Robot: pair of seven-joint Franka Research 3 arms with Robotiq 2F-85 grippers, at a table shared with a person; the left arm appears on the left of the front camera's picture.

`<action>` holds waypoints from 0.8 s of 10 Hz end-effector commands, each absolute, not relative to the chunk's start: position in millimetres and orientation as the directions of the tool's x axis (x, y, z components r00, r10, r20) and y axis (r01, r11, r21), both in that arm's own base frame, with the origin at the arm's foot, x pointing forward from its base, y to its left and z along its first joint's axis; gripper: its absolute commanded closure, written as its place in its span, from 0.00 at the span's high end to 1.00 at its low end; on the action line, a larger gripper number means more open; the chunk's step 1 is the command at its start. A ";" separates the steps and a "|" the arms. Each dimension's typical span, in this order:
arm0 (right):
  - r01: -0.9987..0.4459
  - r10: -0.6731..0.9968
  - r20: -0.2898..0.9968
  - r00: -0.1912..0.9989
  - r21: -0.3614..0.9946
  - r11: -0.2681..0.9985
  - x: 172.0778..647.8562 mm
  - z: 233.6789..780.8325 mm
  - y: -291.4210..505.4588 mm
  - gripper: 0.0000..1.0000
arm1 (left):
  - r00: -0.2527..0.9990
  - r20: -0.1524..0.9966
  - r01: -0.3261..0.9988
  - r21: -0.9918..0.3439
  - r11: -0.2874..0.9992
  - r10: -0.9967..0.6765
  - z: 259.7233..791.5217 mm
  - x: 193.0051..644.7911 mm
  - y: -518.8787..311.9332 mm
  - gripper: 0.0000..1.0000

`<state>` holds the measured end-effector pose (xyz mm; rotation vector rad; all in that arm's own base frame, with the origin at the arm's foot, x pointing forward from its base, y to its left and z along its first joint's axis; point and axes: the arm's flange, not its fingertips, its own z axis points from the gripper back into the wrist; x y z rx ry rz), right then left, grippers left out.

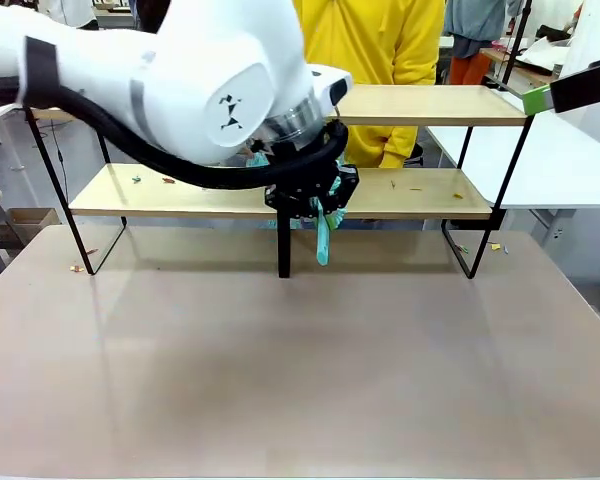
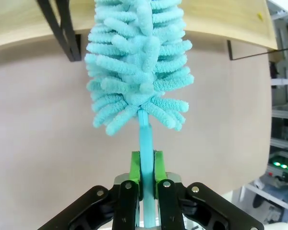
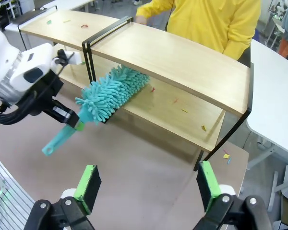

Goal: Clean the shelves.
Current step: Clean another randomly selected level of the Shelf with the Duster.

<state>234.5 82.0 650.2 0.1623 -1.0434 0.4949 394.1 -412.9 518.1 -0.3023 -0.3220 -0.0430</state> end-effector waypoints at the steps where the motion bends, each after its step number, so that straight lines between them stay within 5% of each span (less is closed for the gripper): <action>1: -0.471 0.315 0.858 0.406 -0.099 0.877 235.4 650.0 81.2 1.00 | 0.951 0.309 0.062 -0.246 0.967 0.018 526.6 414.4 -448.9 0.12; 8: -0.471 0.315 0.858 0.406 -0.099 0.877 235.4 650.0 81.2 1.00 | 0.971 0.208 0.168 -0.228 0.959 -0.121 533.6 454.1 -525.3 0.12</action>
